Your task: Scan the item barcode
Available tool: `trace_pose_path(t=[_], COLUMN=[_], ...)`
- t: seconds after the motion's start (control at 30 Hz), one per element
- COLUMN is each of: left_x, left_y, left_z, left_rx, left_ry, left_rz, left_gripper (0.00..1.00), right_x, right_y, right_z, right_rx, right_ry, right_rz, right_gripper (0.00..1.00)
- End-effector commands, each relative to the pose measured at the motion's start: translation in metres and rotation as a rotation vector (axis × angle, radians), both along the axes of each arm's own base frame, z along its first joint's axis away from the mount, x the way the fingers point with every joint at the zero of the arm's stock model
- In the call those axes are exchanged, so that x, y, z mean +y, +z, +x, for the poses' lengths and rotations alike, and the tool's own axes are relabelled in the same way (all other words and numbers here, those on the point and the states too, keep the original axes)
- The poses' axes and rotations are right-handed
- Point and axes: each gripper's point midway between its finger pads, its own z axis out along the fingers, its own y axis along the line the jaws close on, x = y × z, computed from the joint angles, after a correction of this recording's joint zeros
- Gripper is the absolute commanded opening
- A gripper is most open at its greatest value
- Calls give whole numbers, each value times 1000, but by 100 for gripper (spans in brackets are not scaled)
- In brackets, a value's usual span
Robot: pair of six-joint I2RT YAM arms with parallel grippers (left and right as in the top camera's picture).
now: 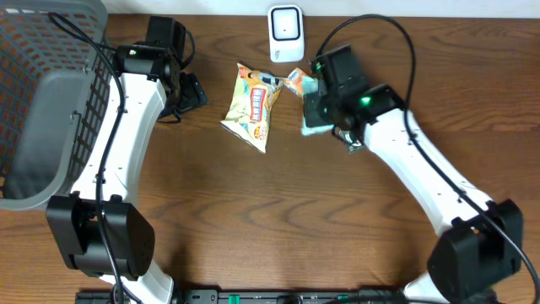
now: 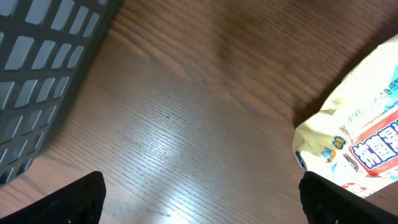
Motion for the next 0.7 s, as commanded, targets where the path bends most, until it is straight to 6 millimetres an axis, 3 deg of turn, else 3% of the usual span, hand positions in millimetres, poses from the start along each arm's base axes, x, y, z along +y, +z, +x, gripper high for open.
trace_pose_path(t=[0.0, 0.13, 0.43, 0.57, 0.67], left_x=[4, 4, 4, 4, 4], left_y=[3, 3, 3, 3, 3], left_z=[0, 0, 0, 0, 0], left_rx=[-3, -3, -3, -3, -3], left_ry=[-10, -10, -10, -10, -10], left_rz=[16, 16, 16, 16, 16], left_gripper=[98, 98, 98, 98, 98], right_x=[-25, -34, -43, -35, -24], right_y=[-27, -66, -108, -113, -116], right_z=[6, -1, -16, -25, -38], right_rx=[-21, 27, 80, 109, 137], right_ry=[-78, -72, -24, 17, 74], right_rz=[-257, -456, -716, -718, -723], right_gripper=[1, 1, 1, 11, 29])
